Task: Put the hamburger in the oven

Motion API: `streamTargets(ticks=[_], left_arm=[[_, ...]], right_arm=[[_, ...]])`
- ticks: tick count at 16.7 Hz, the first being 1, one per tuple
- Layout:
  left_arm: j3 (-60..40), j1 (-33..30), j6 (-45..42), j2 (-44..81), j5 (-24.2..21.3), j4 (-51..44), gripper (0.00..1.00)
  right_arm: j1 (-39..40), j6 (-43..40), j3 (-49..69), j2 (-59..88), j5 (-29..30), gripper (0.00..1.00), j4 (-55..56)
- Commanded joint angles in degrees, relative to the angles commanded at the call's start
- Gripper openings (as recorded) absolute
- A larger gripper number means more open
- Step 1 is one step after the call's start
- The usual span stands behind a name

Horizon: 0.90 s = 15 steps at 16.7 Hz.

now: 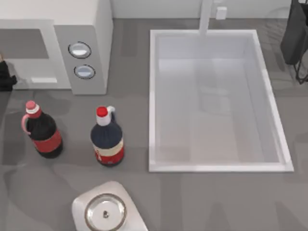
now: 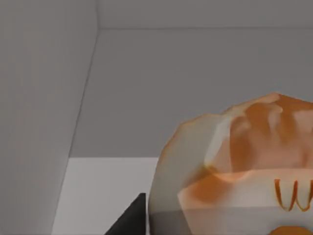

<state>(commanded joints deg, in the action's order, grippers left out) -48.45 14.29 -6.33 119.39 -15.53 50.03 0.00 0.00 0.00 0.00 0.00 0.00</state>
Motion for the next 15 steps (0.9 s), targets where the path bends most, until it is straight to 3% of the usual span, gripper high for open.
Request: streamTargets(ticks=[7, 15], left_arm=[[-4.2, -0.78, 0.56, 3.2, 0.61, -2.38, 0.0], [-34.55, -3.1, 1.59, 18.6, 2.91, -12.29, 0.0]], right_arm=[[0.0, 0.0, 0.0, 0.0, 0.0, 1.0, 0.0], [0.0, 0.0, 0.0, 0.0, 0.0, 1.0, 0.0]])
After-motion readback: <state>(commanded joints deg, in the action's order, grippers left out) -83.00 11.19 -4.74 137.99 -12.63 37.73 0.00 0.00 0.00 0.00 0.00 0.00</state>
